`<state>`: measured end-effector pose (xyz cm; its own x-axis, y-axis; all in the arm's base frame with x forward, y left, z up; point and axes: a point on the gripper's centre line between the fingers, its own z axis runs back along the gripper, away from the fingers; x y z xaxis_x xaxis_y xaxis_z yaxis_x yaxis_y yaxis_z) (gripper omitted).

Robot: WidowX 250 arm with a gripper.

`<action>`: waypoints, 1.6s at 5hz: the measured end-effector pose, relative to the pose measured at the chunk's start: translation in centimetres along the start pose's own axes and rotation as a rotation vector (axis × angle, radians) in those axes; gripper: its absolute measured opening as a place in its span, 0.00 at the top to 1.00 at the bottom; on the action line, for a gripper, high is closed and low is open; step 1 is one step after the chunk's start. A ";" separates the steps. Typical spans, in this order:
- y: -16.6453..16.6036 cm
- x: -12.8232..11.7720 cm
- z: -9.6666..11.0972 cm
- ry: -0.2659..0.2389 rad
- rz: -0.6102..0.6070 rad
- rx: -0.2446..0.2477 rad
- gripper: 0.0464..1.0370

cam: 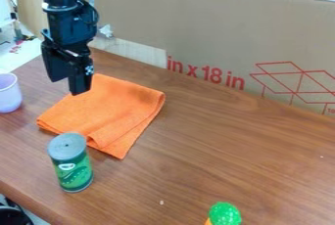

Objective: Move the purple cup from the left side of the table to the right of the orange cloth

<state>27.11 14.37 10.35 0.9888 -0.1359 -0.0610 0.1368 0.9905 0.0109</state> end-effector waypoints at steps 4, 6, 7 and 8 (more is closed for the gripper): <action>6.0 -3.7 0.0 0.017 0.107 -0.013 0.04; 9.6 -5.5 -0.2 0.025 0.177 0.053 0.04; 10.9 -5.5 -0.8 0.050 0.194 0.071 0.04; 11.7 -5.7 -2.5 0.073 0.208 0.044 0.04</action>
<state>22.94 26.81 8.28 0.9894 0.0741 -0.1252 -0.0652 0.9951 0.0742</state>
